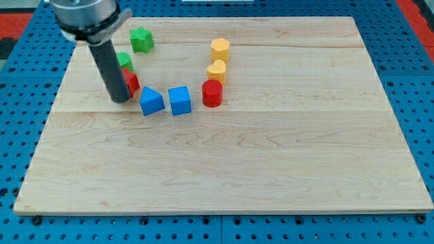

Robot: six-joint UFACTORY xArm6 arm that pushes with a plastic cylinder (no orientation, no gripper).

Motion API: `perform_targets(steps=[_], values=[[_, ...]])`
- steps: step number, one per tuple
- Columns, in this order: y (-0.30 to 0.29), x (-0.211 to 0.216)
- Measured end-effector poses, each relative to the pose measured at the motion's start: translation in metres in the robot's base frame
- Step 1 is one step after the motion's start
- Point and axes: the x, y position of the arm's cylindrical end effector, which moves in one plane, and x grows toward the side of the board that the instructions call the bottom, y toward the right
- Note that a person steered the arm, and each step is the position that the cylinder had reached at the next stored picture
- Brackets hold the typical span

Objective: Place the triangle to the bottom left of cube

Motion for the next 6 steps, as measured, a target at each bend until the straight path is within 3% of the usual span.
perform_targets(steps=[1, 3, 4, 6], values=[[0.042, -0.002], [0.094, 0.037], [0.067, 0.037], [0.104, 0.002]])
